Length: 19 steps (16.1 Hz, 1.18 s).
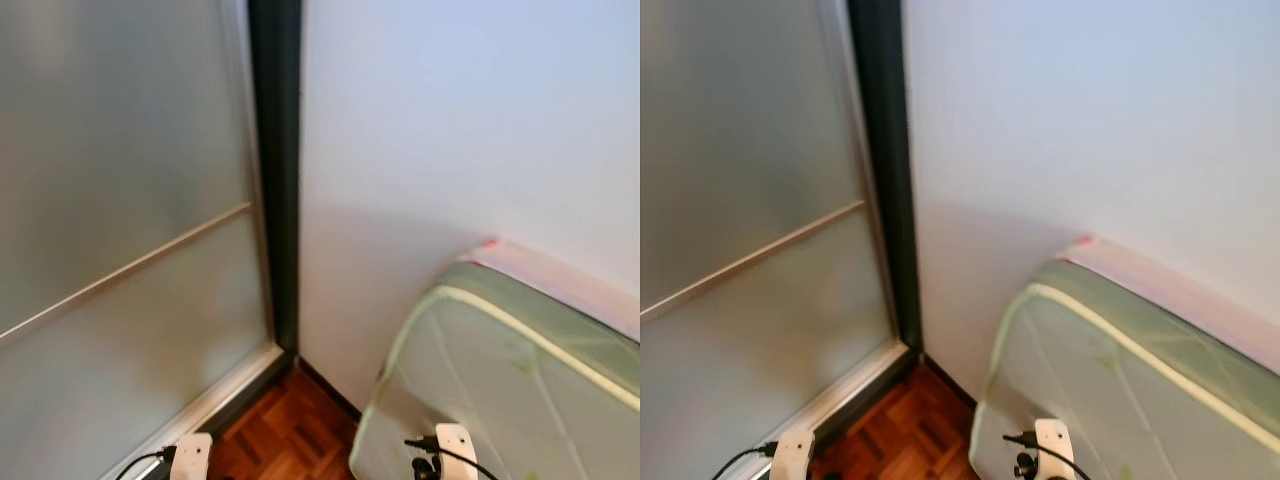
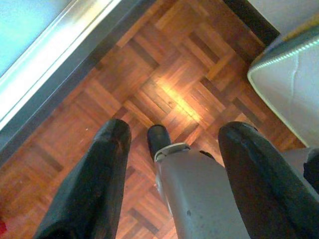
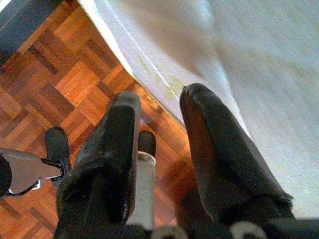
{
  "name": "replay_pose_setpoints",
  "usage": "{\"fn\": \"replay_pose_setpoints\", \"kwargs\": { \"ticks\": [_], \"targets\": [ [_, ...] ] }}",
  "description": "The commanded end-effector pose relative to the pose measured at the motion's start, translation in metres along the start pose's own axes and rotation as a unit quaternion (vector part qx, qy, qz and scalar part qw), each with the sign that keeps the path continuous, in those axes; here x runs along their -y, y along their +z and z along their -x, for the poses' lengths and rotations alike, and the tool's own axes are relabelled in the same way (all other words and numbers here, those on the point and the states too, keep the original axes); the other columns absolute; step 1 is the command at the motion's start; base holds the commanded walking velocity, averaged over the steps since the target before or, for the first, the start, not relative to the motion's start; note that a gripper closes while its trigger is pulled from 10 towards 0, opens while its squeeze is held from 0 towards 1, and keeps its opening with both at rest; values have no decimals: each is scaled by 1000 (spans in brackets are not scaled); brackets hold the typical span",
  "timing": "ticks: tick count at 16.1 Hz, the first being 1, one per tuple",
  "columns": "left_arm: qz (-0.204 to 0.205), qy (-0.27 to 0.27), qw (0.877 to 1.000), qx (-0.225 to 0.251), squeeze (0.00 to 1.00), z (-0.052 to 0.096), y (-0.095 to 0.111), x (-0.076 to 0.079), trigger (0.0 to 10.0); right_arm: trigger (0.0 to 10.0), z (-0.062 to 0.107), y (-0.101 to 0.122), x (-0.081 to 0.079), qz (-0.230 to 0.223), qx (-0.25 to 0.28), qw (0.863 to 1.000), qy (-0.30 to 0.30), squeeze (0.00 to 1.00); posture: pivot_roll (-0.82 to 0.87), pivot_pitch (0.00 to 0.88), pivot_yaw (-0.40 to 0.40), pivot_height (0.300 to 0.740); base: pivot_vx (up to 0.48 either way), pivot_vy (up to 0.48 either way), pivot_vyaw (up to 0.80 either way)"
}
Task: Clean up the room
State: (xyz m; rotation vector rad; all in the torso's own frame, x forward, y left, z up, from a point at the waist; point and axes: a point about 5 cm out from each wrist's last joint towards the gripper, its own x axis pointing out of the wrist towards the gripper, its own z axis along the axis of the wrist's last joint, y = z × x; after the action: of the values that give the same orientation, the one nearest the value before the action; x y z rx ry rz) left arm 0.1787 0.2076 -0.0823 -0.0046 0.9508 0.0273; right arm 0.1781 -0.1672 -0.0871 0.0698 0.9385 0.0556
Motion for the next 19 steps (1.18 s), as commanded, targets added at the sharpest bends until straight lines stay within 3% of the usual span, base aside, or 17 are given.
{"fn": "replay_pose_setpoints", "kwargs": {
  "ticks": [1,19],
  "targets": [
    [-27,29,998,46,0,-9,46,20,10000,10000,-4,30,17,0,-14,1000,-22,0,74,0,-112,740,0,0,-788],
    [-39,36,998,45,0,-9,45,18,10000,10000,-4,29,17,3,-19,1000,-20,0,69,0,-110,740,0,68,-788]
  ]
}}
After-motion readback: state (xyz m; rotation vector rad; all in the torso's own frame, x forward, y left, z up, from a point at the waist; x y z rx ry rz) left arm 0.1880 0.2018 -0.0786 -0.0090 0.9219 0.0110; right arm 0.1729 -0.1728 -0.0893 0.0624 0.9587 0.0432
